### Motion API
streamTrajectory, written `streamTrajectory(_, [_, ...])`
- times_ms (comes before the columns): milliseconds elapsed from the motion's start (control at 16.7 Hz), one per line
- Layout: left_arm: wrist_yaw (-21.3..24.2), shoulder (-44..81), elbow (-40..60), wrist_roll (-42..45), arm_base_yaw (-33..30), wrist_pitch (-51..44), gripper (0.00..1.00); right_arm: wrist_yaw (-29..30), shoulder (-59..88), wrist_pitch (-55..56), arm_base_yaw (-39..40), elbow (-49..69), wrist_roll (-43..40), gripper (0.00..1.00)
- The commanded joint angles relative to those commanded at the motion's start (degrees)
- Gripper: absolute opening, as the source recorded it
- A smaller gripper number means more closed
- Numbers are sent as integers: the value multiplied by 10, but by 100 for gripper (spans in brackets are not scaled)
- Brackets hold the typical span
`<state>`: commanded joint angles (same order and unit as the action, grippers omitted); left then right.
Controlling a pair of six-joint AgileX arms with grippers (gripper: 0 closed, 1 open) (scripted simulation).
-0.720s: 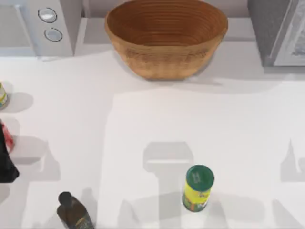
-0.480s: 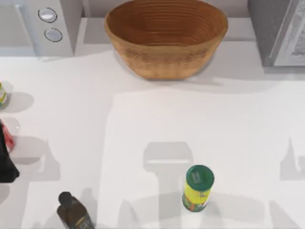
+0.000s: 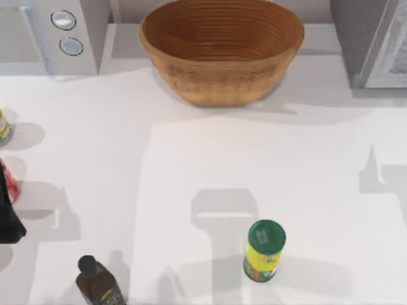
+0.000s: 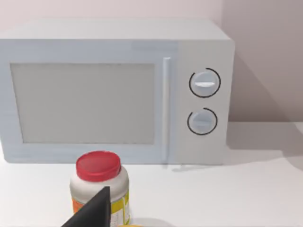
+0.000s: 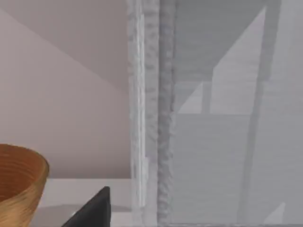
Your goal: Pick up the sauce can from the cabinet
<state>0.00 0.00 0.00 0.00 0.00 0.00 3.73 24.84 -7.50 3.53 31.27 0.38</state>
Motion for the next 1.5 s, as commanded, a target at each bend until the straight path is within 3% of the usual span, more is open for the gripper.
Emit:
streamTrajectory(480, [0, 0, 0, 0, 0, 0, 100, 47, 328, -108, 46, 432, 3, 100])
streamTrajectory(780, [0, 0, 0, 0, 0, 0, 100, 68, 470, -152, 65, 628, 5, 100])
streamTrajectory(1500, [0, 0, 0, 0, 0, 0, 100, 64, 553, -156, 60, 724, 5, 100])
